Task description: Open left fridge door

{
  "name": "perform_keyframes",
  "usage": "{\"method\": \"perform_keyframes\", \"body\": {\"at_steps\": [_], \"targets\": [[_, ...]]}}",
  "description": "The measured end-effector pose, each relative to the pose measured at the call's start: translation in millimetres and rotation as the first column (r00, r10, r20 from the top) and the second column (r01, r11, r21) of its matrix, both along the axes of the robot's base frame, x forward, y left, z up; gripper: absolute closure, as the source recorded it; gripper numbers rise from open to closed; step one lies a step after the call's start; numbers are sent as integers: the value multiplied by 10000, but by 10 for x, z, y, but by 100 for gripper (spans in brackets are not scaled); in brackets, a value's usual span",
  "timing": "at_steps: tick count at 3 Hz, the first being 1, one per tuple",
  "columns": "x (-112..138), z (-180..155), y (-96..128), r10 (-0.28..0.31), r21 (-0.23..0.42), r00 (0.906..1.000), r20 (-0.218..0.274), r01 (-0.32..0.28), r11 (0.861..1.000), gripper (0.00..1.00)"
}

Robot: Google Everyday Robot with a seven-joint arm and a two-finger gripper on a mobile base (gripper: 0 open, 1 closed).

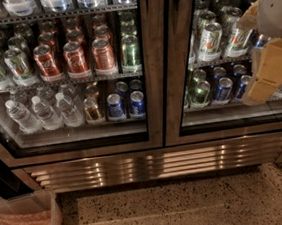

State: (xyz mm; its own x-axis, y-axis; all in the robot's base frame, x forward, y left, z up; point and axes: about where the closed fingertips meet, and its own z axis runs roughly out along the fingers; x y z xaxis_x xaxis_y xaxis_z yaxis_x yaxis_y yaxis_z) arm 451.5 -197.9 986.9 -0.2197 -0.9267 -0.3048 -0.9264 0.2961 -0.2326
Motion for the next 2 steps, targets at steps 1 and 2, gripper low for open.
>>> {"method": "perform_keyframes", "body": {"at_steps": [1, 2], "targets": [[157, 175, 412, 743, 1419, 9972, 4, -736, 9871, 0], [152, 215, 464, 804, 1622, 9967, 79, -807, 9835, 0]]}}
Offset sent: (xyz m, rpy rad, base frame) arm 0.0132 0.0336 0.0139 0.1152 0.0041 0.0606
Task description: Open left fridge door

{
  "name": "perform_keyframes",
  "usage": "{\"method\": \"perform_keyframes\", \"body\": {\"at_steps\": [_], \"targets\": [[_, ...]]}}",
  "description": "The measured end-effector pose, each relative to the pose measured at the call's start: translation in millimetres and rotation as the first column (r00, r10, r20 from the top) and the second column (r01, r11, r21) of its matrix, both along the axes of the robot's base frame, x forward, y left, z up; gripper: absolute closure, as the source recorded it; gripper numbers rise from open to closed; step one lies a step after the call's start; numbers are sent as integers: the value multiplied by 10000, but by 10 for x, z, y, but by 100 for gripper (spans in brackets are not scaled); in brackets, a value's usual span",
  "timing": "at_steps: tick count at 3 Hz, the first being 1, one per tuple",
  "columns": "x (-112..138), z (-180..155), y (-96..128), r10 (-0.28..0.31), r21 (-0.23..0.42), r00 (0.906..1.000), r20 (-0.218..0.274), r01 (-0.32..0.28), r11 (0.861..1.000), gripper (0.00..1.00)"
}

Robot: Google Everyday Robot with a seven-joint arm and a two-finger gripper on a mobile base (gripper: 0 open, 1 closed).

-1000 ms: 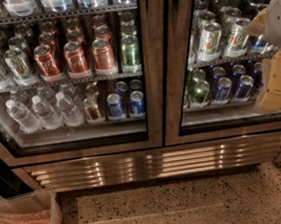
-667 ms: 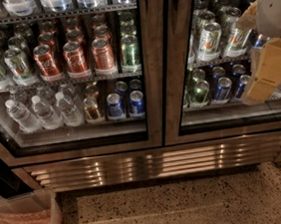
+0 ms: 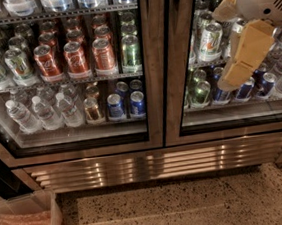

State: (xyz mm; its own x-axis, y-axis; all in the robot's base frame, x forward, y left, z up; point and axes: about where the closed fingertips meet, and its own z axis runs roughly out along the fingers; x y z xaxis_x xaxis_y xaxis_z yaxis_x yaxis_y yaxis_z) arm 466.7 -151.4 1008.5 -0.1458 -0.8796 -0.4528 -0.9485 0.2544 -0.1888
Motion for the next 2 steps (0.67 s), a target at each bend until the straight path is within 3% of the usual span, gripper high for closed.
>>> {"method": "perform_keyframes", "body": {"at_steps": [1, 2], "targets": [[21, -41, -22, -454, 568, 9990, -9, 454, 9974, 0], [113, -4, 229, -528, 1782, 9984, 200, 484, 9828, 0]]}}
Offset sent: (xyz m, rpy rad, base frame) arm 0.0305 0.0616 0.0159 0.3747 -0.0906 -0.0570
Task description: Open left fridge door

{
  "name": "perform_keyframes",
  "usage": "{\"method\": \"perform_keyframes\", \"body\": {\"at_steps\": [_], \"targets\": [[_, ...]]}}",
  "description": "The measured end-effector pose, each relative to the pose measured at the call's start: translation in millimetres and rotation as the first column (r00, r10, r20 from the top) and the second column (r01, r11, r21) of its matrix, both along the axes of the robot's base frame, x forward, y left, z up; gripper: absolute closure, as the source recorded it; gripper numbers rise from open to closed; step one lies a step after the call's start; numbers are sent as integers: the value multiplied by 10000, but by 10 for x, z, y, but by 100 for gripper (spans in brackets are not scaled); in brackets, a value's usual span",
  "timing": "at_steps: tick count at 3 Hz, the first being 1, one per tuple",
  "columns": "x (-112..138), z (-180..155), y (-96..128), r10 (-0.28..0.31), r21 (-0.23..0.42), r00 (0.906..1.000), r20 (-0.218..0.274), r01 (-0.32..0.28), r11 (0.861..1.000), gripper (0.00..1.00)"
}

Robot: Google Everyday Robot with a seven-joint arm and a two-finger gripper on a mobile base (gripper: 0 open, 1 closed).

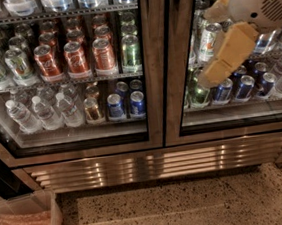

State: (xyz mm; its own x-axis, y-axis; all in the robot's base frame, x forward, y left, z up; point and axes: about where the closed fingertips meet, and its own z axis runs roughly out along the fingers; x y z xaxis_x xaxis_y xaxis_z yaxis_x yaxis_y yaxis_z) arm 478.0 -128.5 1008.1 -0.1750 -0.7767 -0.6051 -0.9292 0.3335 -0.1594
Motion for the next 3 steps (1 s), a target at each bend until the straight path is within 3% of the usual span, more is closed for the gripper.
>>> {"method": "perform_keyframes", "body": {"at_steps": [1, 2, 3], "targets": [[178, 208, 402, 414, 1354, 9972, 617, -495, 9895, 0], [179, 208, 402, 413, 1358, 9972, 619, -494, 9895, 0], [335, 257, 444, 141, 1852, 9966, 815, -290, 9823, 0]]}}
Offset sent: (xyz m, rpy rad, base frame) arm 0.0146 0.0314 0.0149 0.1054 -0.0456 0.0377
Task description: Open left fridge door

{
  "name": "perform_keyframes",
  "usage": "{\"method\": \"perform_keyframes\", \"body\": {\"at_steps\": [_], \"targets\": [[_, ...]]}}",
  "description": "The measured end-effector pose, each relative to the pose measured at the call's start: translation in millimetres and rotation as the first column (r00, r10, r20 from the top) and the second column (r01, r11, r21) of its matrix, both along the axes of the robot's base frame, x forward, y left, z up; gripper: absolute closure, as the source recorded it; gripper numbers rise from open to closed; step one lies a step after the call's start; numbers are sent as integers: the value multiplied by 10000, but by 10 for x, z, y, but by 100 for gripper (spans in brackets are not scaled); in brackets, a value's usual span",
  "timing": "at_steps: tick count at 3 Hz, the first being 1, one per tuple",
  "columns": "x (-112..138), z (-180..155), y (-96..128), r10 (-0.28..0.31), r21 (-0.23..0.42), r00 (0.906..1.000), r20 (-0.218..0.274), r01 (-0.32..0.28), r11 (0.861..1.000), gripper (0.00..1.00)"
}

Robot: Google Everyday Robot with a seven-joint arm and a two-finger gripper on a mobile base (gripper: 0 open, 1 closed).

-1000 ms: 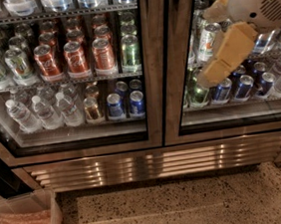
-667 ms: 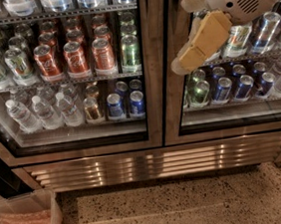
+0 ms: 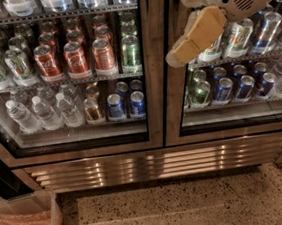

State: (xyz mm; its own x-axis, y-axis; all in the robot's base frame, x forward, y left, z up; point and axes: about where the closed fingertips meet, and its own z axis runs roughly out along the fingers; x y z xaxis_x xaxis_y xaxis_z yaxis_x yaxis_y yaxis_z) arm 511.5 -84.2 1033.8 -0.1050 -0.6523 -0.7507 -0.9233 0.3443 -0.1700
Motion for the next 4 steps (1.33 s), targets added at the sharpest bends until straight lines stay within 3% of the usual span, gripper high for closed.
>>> {"method": "perform_keyframes", "body": {"at_steps": [1, 2, 4], "targets": [[284, 143, 22, -515, 531, 9975, 490, 489, 9974, 0], [282, 143, 26, -509, 538, 9975, 490, 482, 9974, 0], [354, 147, 359, 282, 1142, 9980, 564, -345, 9929, 0]]}}
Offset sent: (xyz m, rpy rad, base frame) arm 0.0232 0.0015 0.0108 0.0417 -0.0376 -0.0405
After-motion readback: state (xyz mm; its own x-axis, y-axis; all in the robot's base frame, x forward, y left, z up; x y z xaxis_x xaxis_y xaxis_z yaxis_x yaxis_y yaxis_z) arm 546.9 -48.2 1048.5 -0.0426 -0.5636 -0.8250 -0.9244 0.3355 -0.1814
